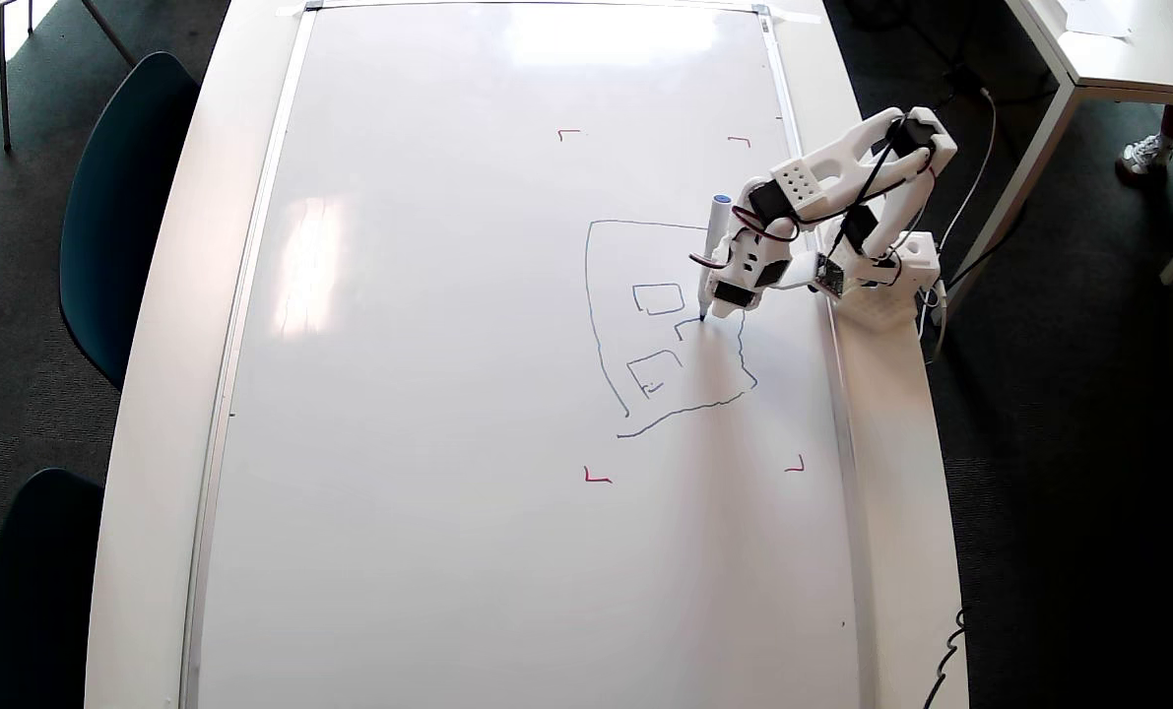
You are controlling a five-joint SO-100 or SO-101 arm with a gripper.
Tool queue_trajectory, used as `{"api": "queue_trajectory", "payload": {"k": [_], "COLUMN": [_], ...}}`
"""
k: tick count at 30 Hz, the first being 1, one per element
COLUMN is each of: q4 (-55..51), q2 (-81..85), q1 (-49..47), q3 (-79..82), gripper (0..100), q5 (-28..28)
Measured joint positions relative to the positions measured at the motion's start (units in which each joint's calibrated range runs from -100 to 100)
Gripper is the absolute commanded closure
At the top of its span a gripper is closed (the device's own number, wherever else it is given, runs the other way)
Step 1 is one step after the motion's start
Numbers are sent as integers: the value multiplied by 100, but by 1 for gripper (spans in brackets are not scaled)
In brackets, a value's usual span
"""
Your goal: Draw on a whiteboard a robot head using a pen attached to the gripper
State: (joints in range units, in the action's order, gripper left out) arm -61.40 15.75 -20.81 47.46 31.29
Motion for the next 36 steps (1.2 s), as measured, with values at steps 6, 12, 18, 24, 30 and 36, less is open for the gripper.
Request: {"api": "queue_trajectory", "payload": {"k": [6,12,18,24,30,36], "q4": [-9,-9,-9,-9,-9,-26], "q2": [34,34,8,-522,-876,-1011], "q1": [-250,-317,-317,-317,-339,-346], "q3": [36,36,-64,-581,-1016,-1189], "gripper": [99,99,99,99,99,99], "q5": [-11,-11,-11,-32,-100,-100]}}
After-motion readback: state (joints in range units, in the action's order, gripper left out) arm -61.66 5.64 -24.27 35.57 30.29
